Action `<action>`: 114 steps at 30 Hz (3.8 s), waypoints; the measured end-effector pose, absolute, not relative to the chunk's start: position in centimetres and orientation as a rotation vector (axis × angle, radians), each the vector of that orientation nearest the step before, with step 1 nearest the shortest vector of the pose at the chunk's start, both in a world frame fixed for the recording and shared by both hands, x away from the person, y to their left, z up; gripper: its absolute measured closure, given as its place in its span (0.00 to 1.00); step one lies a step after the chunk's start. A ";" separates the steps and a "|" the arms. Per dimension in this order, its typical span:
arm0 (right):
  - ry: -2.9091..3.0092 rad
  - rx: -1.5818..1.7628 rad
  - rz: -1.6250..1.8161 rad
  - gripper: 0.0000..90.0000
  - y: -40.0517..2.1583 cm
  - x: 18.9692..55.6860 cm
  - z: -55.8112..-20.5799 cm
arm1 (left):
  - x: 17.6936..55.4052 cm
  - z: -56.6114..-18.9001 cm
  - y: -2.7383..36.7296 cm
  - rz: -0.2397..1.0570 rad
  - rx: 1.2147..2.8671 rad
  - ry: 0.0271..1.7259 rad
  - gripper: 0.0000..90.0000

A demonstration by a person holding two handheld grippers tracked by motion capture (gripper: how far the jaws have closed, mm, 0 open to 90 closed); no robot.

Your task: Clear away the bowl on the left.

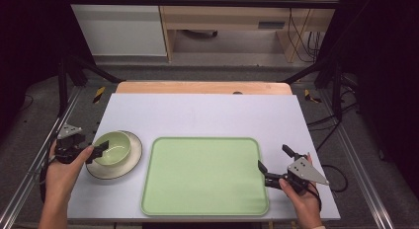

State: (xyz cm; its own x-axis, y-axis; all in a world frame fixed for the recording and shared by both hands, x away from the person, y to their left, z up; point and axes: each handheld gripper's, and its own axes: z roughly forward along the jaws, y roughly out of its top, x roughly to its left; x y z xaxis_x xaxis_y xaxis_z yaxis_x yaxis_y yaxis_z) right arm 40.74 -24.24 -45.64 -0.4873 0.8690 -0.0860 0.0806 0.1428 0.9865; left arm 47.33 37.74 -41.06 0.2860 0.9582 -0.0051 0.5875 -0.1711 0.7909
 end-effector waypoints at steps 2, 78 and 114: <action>1.724 0.915 1.407 0.03 -24.2 40.7 -45.7 | 47.4 -41.4 37.9 0.665 1.872 1.417 0.13; 1.771 0.900 1.401 0.03 -23.4 40.9 -46.0 | 48.2 -43.9 38.9 0.492 1.772 1.590 0.93; 1.739 0.907 1.424 0.03 -23.6 40.6 -45.6 | 46.9 -40.1 35.4 0.439 1.711 1.416 0.91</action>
State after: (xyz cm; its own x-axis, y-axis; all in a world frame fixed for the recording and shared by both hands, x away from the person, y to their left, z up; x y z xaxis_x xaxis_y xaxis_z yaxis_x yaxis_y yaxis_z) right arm 40.63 -23.55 -45.61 -0.5077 0.8572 -0.0864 0.0845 0.1494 0.9852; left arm 46.87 35.44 -40.08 0.2967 0.9241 -0.2410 0.6256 0.0025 0.7802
